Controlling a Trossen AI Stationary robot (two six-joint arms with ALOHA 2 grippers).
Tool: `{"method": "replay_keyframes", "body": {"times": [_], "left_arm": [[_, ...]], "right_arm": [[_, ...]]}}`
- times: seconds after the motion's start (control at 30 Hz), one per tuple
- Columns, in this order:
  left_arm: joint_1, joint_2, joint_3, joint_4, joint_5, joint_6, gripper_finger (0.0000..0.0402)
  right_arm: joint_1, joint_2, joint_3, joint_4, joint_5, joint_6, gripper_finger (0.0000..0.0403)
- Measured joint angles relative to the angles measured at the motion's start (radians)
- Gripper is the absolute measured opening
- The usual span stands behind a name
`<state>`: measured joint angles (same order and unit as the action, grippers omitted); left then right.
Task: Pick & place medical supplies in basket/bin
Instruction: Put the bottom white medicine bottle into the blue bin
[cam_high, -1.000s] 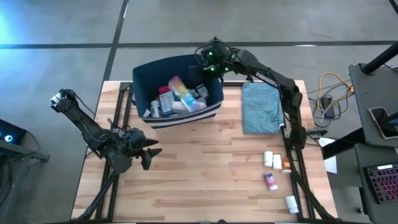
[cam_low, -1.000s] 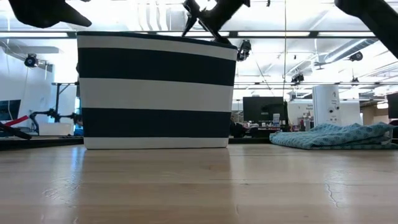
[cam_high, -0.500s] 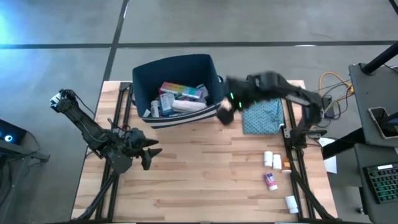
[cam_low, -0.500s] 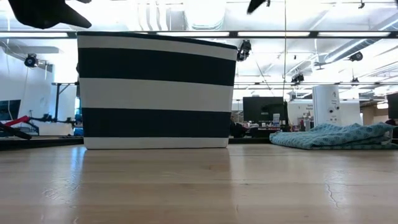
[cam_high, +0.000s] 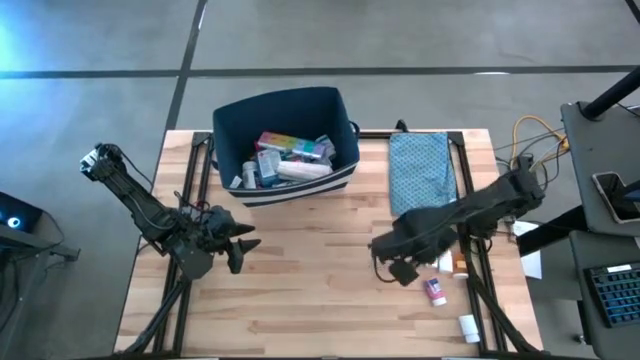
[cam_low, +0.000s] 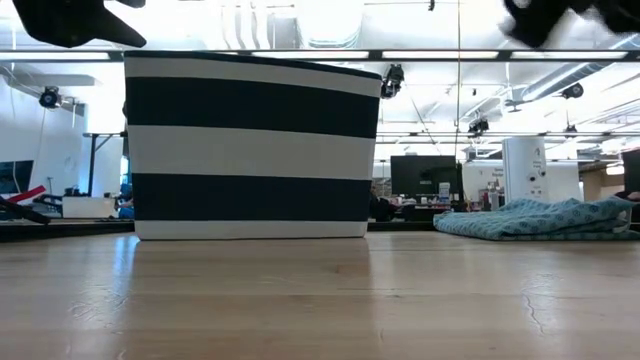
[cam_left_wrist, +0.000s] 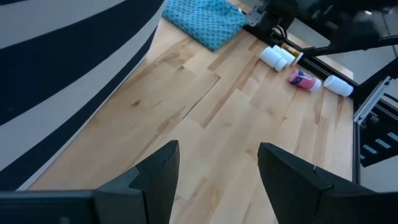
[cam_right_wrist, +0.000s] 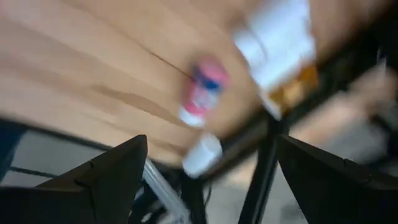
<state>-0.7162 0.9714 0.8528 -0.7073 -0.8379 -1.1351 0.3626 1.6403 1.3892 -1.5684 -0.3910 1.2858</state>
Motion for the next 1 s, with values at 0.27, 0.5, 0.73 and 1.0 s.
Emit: {"method": "replay_keyframes", "body": {"times": [0.27, 0.5, 0.73, 1.0], "left_arm": [[0.0, 0.0, 0.0, 0.001, 0.002, -0.007, 0.0198], [0.0, 0.002, 0.0, 0.001, 0.002, -0.007, 0.0198], [0.0, 0.002, -0.001, 0.001, 0.002, -0.007, 0.0198], [0.0, 0.002, -0.002, 0.001, 0.002, -0.008, 0.0198]], "right_arm": [[0.232, -0.011, -0.266, 0.206, -0.371, 0.096, 0.0335], [0.442, -0.009, -0.372, 0.595, -0.466, 0.542, 0.0334], [0.566, -0.002, -0.422, 0.776, -0.244, 1.09, 0.0334], [0.603, -0.005, -0.483, 0.763, -0.259, 1.199, 0.0332]]}}
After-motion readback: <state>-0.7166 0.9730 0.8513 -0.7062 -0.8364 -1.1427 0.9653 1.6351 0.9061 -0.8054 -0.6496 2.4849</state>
